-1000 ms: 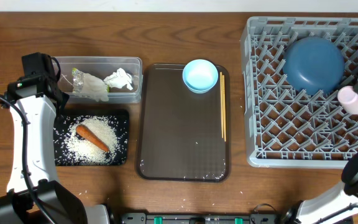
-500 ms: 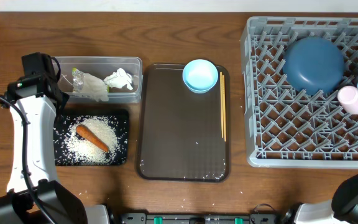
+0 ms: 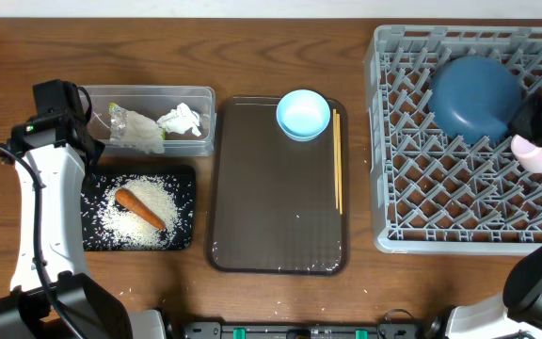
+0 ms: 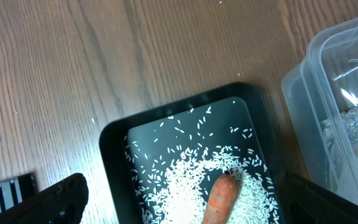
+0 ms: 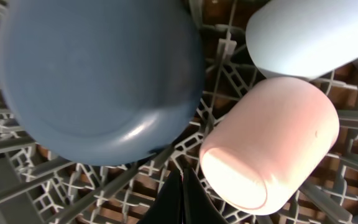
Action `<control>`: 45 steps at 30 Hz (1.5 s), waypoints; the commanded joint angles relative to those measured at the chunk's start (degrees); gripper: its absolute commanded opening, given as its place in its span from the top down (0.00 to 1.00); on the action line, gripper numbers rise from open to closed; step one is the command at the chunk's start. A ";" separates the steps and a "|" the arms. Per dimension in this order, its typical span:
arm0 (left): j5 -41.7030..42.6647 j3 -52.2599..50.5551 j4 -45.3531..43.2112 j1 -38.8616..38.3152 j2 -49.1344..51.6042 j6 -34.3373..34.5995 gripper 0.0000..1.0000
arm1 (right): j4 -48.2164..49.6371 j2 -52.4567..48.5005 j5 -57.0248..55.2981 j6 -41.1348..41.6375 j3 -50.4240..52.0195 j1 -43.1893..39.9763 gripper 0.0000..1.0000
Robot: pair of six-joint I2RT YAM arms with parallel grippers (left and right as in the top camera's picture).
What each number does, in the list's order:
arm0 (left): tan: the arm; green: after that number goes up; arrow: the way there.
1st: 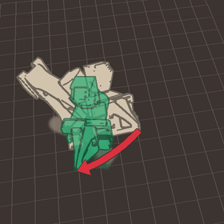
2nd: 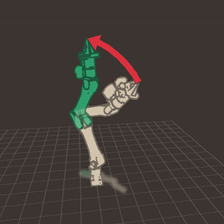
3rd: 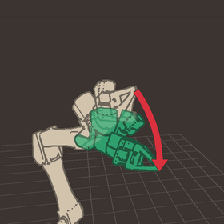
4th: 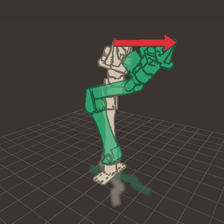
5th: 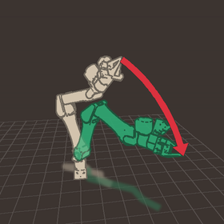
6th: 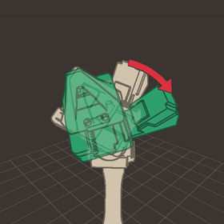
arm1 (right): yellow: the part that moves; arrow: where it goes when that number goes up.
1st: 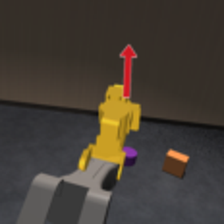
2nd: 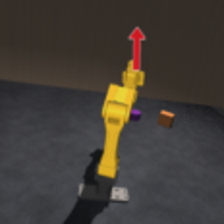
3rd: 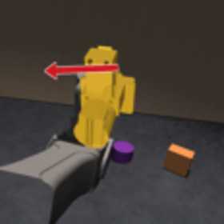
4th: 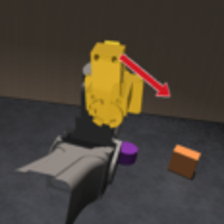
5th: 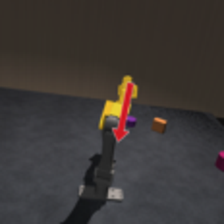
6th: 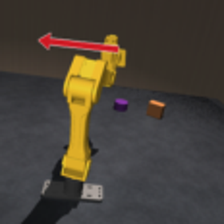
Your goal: Sort waste into correct bins and load items into the dishwasher rack
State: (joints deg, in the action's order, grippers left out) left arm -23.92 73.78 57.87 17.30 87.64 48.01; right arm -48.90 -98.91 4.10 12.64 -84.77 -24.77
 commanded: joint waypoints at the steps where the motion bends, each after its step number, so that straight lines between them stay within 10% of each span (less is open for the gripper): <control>1: -0.31 -0.13 0.13 0.15 -0.20 0.35 0.01 | -0.63 -1.25 -2.84 0.59 -0.17 -0.50 0.99; 33: -0.31 -0.13 0.13 0.15 -0.20 0.35 0.01 | -1.81 -0.15 -9.01 0.61 -0.59 -4.42 0.99; 45: -0.31 -0.13 0.13 0.15 -0.20 0.35 0.01 | 1.73 2.86 6.38 -6.12 -0.74 -4.26 0.99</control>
State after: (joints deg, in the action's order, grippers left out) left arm -23.92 73.78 57.84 17.30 87.64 48.01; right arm -47.05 -97.17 6.26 9.41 -84.79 -29.12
